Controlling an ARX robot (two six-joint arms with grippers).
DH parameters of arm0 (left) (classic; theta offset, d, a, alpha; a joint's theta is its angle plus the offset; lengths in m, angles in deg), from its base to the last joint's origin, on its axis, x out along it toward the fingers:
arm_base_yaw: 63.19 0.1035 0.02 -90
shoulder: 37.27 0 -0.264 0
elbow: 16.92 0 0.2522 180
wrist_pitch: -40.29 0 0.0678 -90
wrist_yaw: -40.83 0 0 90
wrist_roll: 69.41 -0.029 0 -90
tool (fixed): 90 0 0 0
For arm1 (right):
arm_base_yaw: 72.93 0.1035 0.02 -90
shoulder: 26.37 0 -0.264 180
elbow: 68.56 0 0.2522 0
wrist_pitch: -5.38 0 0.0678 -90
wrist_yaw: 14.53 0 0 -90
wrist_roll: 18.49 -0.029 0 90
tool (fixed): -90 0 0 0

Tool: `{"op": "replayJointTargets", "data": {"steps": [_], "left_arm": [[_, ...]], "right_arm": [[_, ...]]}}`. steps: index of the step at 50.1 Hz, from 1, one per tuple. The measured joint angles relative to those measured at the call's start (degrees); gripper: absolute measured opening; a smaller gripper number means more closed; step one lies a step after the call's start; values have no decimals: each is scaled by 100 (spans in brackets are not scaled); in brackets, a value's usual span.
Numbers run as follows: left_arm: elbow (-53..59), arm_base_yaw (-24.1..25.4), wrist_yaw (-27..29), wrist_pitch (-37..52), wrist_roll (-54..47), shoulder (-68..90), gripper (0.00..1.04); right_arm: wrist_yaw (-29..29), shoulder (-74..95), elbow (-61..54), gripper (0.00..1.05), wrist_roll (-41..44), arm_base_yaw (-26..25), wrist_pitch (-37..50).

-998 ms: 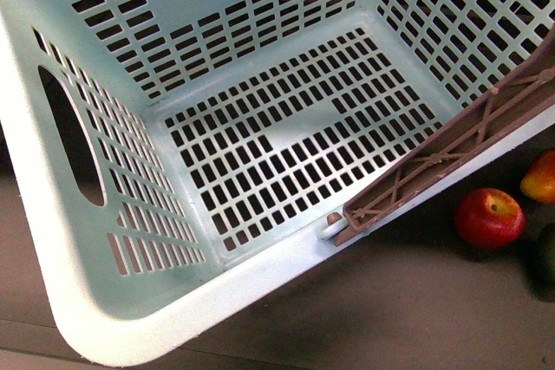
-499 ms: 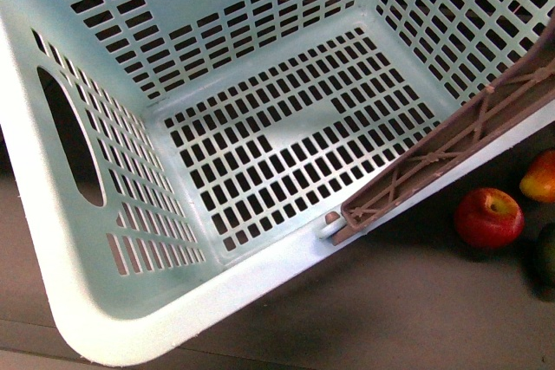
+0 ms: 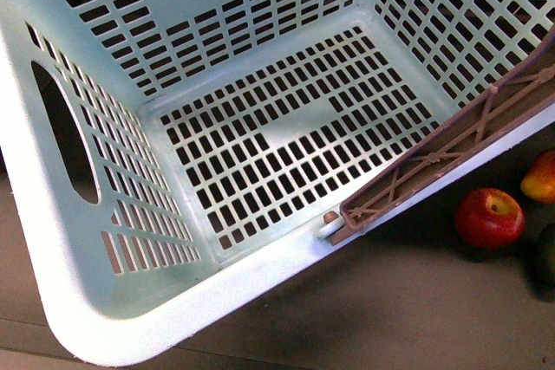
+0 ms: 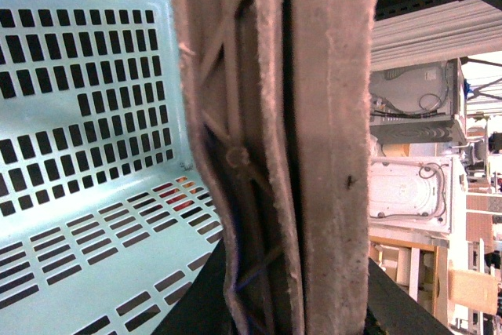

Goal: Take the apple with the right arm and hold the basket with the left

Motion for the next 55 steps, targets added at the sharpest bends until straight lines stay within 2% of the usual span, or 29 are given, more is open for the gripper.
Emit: {"op": "replayJointTargets", "data": {"steps": [9,14,33,55], "left_arm": [[0,0,-2,0,2,0,18],[0,0,0,0,2,0,18],[0,0,0,0,0,0,18],[0,2,7,0,-2,0,18]], "right_arm": [[109,2400,144,96,474,-114,1749],[-90,3679,247,96,719,66,2656],[-343,4946,457,96,745,599,3423],[-498,5836,614,96,748,730,3995]]}}
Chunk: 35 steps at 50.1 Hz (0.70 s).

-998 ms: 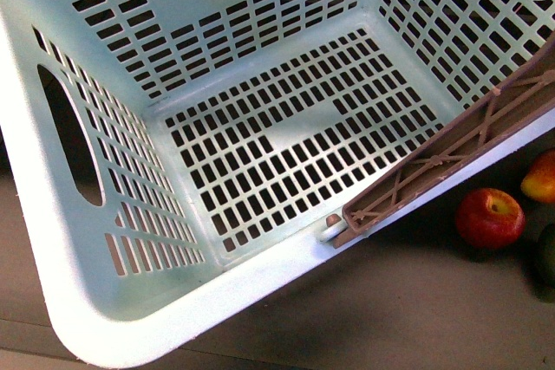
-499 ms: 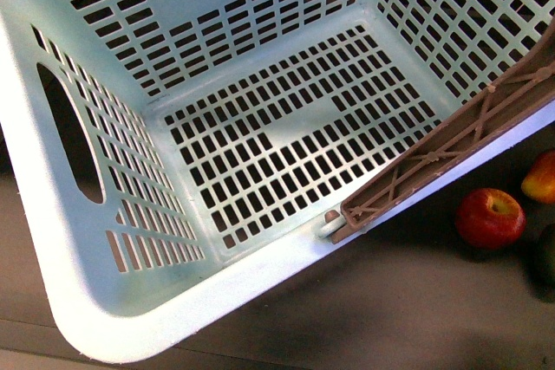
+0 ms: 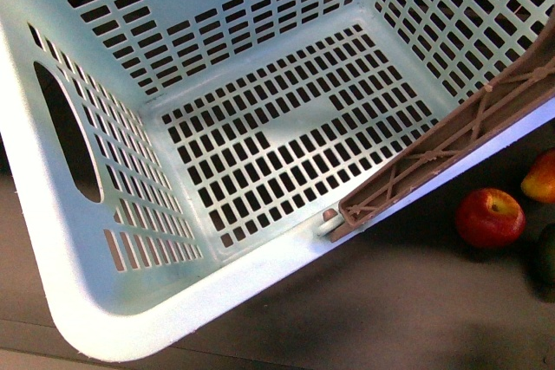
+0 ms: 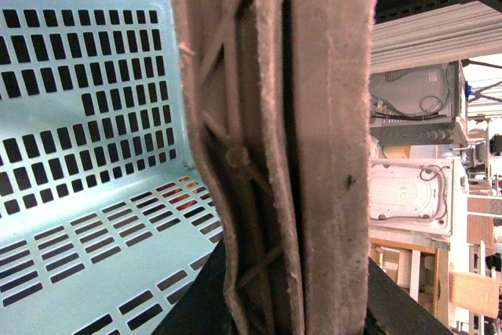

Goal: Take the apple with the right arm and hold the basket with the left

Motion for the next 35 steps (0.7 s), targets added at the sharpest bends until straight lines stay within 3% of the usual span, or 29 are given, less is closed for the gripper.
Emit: {"op": "replayJointTargets", "data": {"steps": [35], "left_arm": [[0,-2,-9,0,0,0,18]], "right_arm": [[-144,1587,1322,96,160,503,-20]]}}
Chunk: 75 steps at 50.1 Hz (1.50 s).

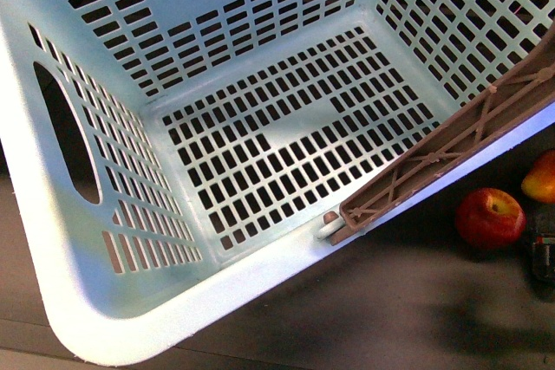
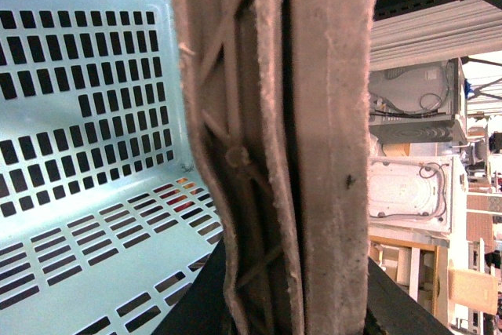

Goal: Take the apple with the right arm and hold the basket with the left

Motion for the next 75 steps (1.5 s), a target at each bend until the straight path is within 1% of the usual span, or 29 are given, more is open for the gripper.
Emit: {"op": "replayJointTargets", "data": {"steps": [14,26,36,42,58,64,67,75], "left_arm": [[0,-2,0,0,0,0,18],[0,0,2,0,0,0,18],[0,0,0,0,0,0,18],[0,0,0,0,2,0,18],[0,-2,-2,0,2,0,18],[0,0,-2,0,2,0,18],[0,0,0,0,0,0,18],[0,0,4,0,-2,0,18]], "right_arm": [[2,433,531,96,286,245,-245],[39,673,861,96,365,332,-459],[7,988,1272,96,442,564,-673],[22,1165,1478,96,444,608,-791],[-177,1532,1888,96,435,715,-949],[-219,1574,1987,82,378,734,-955],[-199,1574,2013,78,323,734,-979],[-201,1582,2059,73,234,732,-1034]]}}
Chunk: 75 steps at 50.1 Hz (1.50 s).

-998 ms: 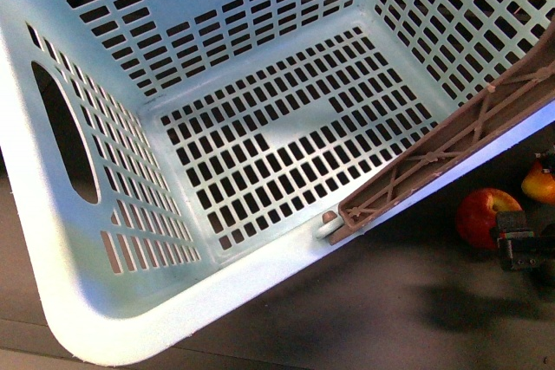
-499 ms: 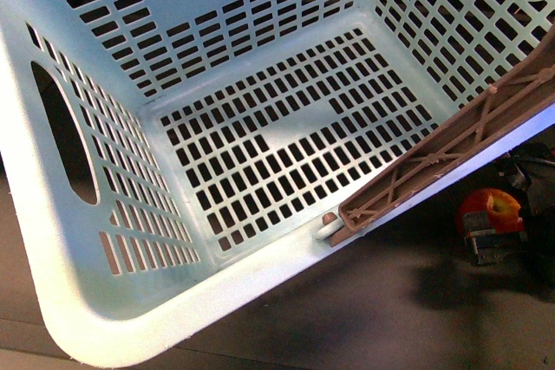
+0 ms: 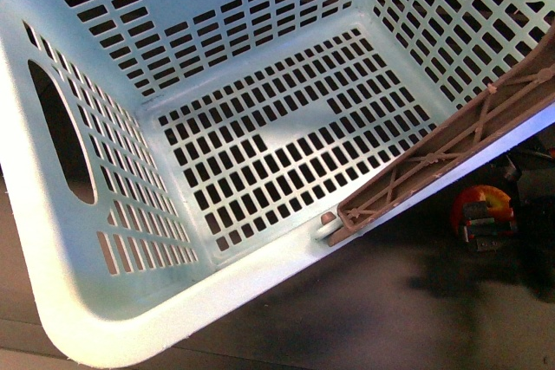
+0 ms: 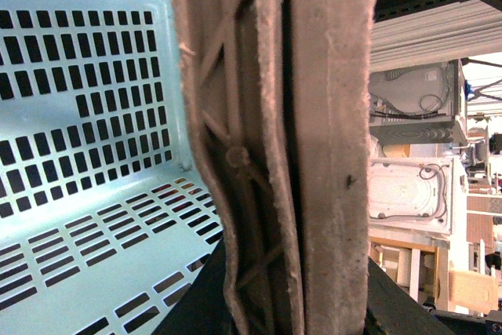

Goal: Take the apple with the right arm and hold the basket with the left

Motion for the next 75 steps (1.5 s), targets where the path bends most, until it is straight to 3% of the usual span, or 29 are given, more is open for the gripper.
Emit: {"op": "replayJointTargets", "data": {"steps": [9,22,37,51,67,75], "left_arm": [[0,0,-7,0,4,0,18],[0,0,-4,0,4,0,18],[0,0,-4,0,2,0,18],[0,0,-4,0,2,0,18],[0,-2,-9,0,4,0,18],[0,0,-4,0,4,0,18]], "right_arm": [[7,-127,-160,72,-35,-90,105],[-17,-1596,-1163,72,-33,-706,702],[39,-4404,-1620,72,-79,-1088,-380],[-275,-7003,-1032,72,-284,-28,-1443],[-623,-7079,-828,72,-420,1399,-1528],[-807,-6736,-938,72,-533,1878,-1362]]}}
